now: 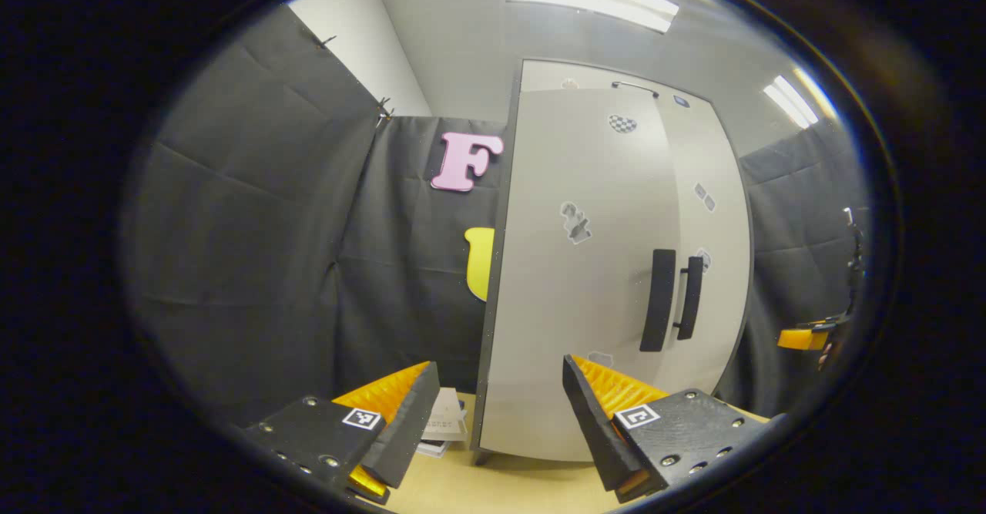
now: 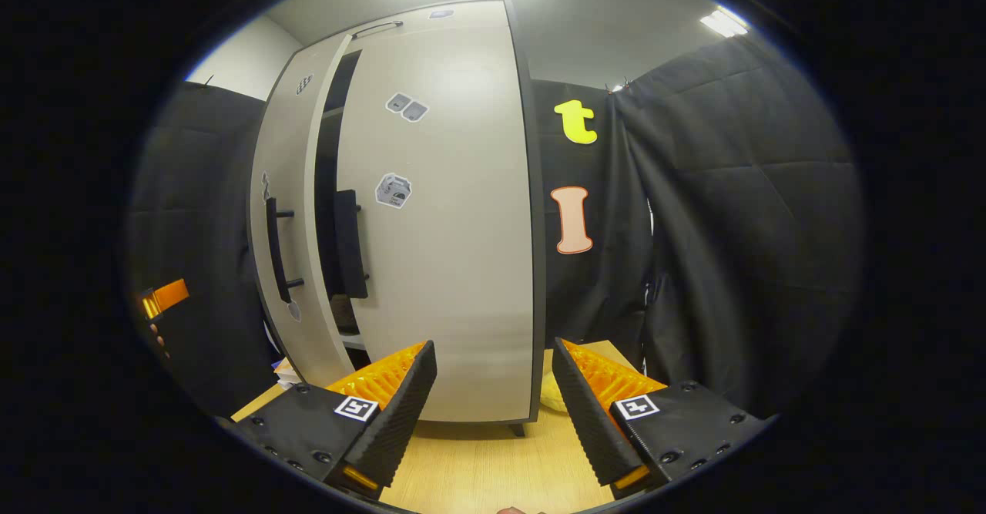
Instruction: Grab one shoe with the right hand and put it into the shoe cabinet, grab the other shoe with the left hand and put it into the shoe cabinet; then close the right door with the right hand and the left door with the left hand.
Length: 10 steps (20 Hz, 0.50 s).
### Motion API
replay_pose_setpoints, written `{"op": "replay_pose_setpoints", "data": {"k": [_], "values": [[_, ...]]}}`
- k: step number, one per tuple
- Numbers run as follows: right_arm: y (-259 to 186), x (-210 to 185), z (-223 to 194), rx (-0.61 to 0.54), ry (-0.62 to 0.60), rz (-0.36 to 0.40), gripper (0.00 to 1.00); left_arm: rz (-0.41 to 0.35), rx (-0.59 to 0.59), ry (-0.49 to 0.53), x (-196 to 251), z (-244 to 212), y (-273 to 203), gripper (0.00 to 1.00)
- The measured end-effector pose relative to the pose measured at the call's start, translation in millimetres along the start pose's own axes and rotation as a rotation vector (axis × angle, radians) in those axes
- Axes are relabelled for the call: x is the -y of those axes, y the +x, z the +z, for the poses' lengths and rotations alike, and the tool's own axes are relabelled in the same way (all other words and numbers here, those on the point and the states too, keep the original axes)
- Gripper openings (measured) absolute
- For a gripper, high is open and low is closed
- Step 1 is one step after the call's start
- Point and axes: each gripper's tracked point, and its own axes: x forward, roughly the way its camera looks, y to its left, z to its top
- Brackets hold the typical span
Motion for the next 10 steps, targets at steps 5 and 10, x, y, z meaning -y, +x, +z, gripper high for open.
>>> {"op": "replay_pose_setpoints", "data": {"k": [5,10], "values": [[-11.6,-0.4,-8.0,-0.029,-0.002,-0.009,0.92,0.005,-0.028,0.03,0.1,-16.3,6.3,0.99],[-11.7,-7.2,-10.4,-0.055,-0.038,0.008,0.92,0.017,-0.04,0.024,3.1,-29.7,15.3,0.99]]}}
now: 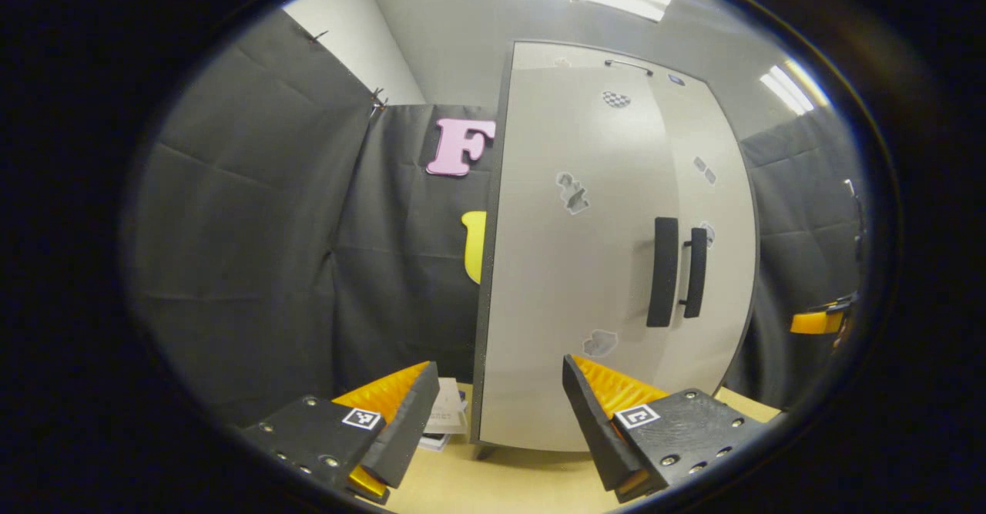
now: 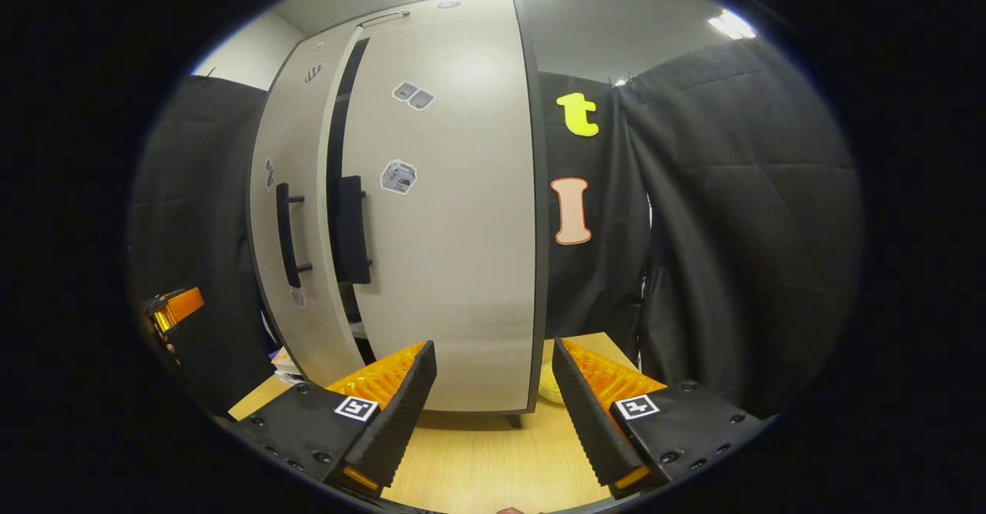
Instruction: Grab one shoe with the right hand and put it into the shoe cabinet, grab the other shoe with the left hand and put it into the shoe cabinet; then close the right door with the right hand and the left door with the left hand.
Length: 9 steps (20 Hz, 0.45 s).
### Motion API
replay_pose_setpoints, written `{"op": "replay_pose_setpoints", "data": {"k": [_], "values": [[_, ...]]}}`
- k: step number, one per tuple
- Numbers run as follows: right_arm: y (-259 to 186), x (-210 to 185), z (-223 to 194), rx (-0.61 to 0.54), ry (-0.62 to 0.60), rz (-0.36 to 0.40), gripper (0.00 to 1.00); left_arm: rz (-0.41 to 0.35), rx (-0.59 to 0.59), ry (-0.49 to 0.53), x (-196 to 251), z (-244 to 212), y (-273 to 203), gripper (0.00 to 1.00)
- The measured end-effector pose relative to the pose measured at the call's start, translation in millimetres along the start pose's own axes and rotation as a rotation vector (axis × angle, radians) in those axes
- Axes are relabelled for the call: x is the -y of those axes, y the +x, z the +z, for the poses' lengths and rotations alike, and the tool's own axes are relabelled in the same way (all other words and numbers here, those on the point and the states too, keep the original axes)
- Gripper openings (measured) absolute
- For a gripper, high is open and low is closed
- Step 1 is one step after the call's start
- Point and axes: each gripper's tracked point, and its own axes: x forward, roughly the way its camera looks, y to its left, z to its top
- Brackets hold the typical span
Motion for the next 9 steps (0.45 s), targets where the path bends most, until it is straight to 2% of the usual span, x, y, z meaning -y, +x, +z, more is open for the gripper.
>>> {"op": "replay_pose_setpoints", "data": {"k": [1,2,8,9], "values": [[-0.9,-1.7,-0.8,-0.002,-0.007,0.005,0.92,0.002,-0.002,0.0,1.1,-2.4,2.8,0.93],[-0.3,-3.5,-1.5,-0.005,-0.01,0.011,0.93,0.009,-0.006,0.001,-0.4,-4.1,2.2,0.99],[0.0,-18.4,-8.6,-0.032,-0.015,0.055,0.93,0.052,0.004,0.004,-9.0,-5.1,5.4,0.99],[-0.2,-20.9,-10.2,-0.037,-0.022,0.062,0.96,0.063,0.011,0.003,-11.6,-3.6,4.8,0.99]]}}
